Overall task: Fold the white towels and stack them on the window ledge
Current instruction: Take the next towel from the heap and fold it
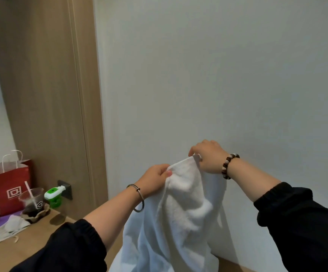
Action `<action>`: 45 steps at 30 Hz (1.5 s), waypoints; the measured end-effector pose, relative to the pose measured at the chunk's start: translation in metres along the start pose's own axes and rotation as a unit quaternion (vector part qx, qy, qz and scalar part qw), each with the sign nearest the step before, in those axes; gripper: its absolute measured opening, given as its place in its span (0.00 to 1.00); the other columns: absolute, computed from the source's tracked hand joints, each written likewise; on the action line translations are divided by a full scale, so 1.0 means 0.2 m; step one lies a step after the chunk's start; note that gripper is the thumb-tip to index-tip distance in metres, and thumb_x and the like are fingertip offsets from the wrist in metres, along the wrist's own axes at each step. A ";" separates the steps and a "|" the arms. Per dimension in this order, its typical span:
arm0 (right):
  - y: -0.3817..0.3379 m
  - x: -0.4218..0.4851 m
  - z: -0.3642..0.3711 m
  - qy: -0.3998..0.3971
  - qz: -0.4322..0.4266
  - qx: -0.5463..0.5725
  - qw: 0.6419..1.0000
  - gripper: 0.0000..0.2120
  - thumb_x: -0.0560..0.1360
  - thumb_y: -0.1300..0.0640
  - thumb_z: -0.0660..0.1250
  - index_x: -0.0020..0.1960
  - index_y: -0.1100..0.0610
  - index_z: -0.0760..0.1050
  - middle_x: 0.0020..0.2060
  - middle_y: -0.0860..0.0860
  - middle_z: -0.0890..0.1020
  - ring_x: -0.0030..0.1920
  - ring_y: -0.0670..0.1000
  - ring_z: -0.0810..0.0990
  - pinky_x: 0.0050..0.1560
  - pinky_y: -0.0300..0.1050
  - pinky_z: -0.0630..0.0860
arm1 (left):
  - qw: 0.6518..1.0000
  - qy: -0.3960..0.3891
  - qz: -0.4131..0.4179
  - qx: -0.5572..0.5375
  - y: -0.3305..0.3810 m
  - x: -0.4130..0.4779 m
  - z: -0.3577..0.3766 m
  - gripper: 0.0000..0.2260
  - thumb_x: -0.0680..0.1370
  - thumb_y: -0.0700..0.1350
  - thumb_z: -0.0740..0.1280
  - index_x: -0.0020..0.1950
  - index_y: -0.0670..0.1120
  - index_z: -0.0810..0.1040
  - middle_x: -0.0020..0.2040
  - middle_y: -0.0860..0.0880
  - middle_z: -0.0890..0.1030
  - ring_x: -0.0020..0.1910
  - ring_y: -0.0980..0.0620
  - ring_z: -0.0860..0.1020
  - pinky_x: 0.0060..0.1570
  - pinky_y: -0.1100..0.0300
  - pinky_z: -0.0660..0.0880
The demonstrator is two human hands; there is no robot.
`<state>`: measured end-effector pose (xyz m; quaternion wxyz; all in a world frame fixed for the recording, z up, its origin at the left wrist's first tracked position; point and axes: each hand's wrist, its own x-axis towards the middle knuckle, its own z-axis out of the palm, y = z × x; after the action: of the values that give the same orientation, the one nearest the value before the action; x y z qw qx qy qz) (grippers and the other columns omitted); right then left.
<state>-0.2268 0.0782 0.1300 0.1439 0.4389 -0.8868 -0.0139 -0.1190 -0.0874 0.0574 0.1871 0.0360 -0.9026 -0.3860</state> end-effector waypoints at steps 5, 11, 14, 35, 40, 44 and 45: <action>-0.09 -0.03 -0.05 -0.140 -0.062 0.115 0.982 0.11 0.78 0.55 0.60 0.58 0.53 0.76 0.47 0.48 0.78 0.51 0.51 0.75 0.52 0.43 0.71 | 0.998 -0.037 0.005 0.055 0.01 0.00 0.04 0.12 0.81 0.41 0.60 0.37 0.48 0.71 0.33 0.52 0.71 0.35 0.55 0.68 0.33 0.68 0.63; -0.13 0.00 0.02 -0.084 -0.083 0.153 0.981 0.08 0.77 0.57 0.64 0.41 0.57 0.75 0.30 0.46 0.71 0.35 0.49 0.69 0.32 0.36 0.63 | 0.998 0.006 0.012 0.066 0.01 -0.03 0.04 0.14 0.80 0.43 0.61 0.34 0.49 0.69 0.30 0.54 0.68 0.31 0.55 0.66 0.33 0.62 0.62; -0.14 0.00 0.03 -0.030 -0.057 0.149 0.987 0.15 0.77 0.58 0.63 0.32 0.53 0.68 0.29 0.46 0.70 0.33 0.49 0.68 0.32 0.39 0.63 | 0.983 0.133 0.054 0.110 -0.05 -0.08 0.04 0.02 0.76 0.42 0.66 0.44 0.48 0.76 0.37 0.54 0.73 0.38 0.54 0.70 0.39 0.62 0.65; -0.11 0.00 0.06 0.019 -0.069 0.137 0.988 0.08 0.76 0.59 0.64 0.42 0.63 0.76 0.39 0.59 0.80 0.44 0.59 0.77 0.42 0.49 0.73 | 0.967 0.195 -0.117 -0.116 -0.27 -0.20 0.22 0.17 0.76 0.52 0.65 0.36 0.40 0.79 0.32 0.42 0.79 0.32 0.52 0.74 0.42 0.46 0.78; -0.14 -0.02 0.05 0.008 -0.101 0.106 0.989 0.06 0.75 0.64 0.63 0.43 0.61 0.78 0.33 0.46 0.75 0.43 0.56 0.76 0.42 0.47 0.72 | 0.966 0.203 -0.118 -0.111 -0.20 -0.18 0.21 0.06 0.72 0.44 0.72 0.35 0.45 0.80 0.28 0.51 0.79 0.25 0.54 0.75 0.33 0.56 0.77; -0.14 -0.03 0.05 0.010 -0.116 0.098 0.988 0.06 0.75 0.64 0.62 0.43 0.62 0.78 0.29 0.42 0.70 0.41 0.56 0.75 0.41 0.47 0.71 | 0.970 0.212 -0.113 0.028 -0.20 -0.17 0.18 0.07 0.71 0.51 0.71 0.37 0.51 0.77 0.33 0.56 0.78 0.33 0.58 0.75 0.36 0.64 0.71; -0.14 -0.03 0.06 0.011 -0.117 0.098 0.988 0.06 0.75 0.64 0.62 0.43 0.62 0.77 0.29 0.43 0.70 0.41 0.56 0.75 0.39 0.47 0.71 | 0.968 0.220 -0.108 0.046 -0.20 -0.17 0.17 0.07 0.72 0.52 0.71 0.38 0.51 0.77 0.35 0.56 0.78 0.35 0.58 0.75 0.36 0.64 0.71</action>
<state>-0.2046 0.0643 0.1135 0.1071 0.5517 -0.8249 0.0611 -0.1030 -0.0847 -0.0038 0.3365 0.2258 -0.8468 -0.3444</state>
